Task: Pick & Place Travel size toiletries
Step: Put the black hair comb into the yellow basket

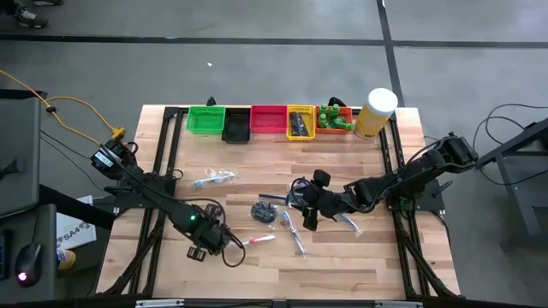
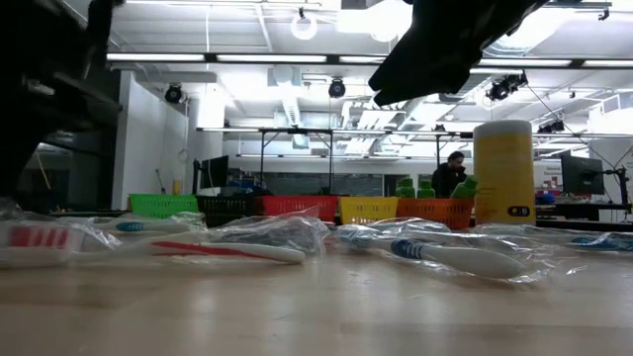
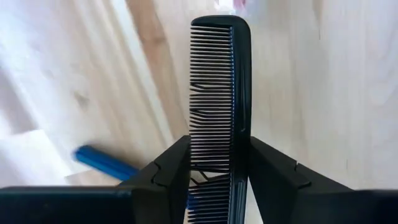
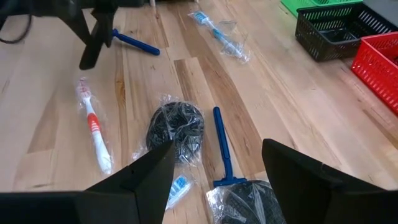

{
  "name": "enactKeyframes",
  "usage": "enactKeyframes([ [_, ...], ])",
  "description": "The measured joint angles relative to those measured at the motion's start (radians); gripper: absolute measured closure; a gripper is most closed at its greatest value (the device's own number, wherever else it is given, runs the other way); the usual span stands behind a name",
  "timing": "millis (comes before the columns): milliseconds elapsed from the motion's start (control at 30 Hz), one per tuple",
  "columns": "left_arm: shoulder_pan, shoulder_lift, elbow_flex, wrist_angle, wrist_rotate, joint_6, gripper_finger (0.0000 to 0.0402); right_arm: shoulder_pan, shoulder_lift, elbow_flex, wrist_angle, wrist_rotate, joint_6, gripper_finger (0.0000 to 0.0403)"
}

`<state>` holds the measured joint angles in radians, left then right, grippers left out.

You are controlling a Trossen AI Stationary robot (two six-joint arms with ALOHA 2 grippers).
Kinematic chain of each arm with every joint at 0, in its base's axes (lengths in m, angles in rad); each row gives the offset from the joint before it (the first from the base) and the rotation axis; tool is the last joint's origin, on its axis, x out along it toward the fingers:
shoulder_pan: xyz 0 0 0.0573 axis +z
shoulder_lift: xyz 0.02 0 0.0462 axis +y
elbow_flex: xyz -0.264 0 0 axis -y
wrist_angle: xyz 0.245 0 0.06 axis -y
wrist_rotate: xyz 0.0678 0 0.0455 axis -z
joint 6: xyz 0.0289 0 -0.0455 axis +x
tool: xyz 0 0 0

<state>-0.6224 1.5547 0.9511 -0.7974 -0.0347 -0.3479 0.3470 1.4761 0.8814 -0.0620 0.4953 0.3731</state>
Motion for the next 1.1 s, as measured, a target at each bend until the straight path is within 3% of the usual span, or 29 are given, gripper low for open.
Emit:
enactKeyframes([
  [167, 0.0, 0.0, 0.084, -0.07, -0.128, 0.04, 0.0271, 0.0, 0.006, 0.0, 0.002, 0.0, -0.022, 0.0168],
  [400, 0.031, 0.0, 0.145, 0.007, -0.354, 0.205, 0.026, 0.0, 0.121, 0.0, 0.121, -0.001, -0.185, 0.0168],
  [733, 0.169, -0.006, 0.148, 0.196, -0.379, 0.394, 0.0266, 0.0, 0.266, -0.001, 0.432, -0.079, -0.476, 0.0168],
  [1100, 0.219, -0.006, 0.148, 0.324, -0.376, 0.528, 0.0267, -0.013, 0.329, 0.0, 0.61, -0.113, -0.586, 0.0168],
])
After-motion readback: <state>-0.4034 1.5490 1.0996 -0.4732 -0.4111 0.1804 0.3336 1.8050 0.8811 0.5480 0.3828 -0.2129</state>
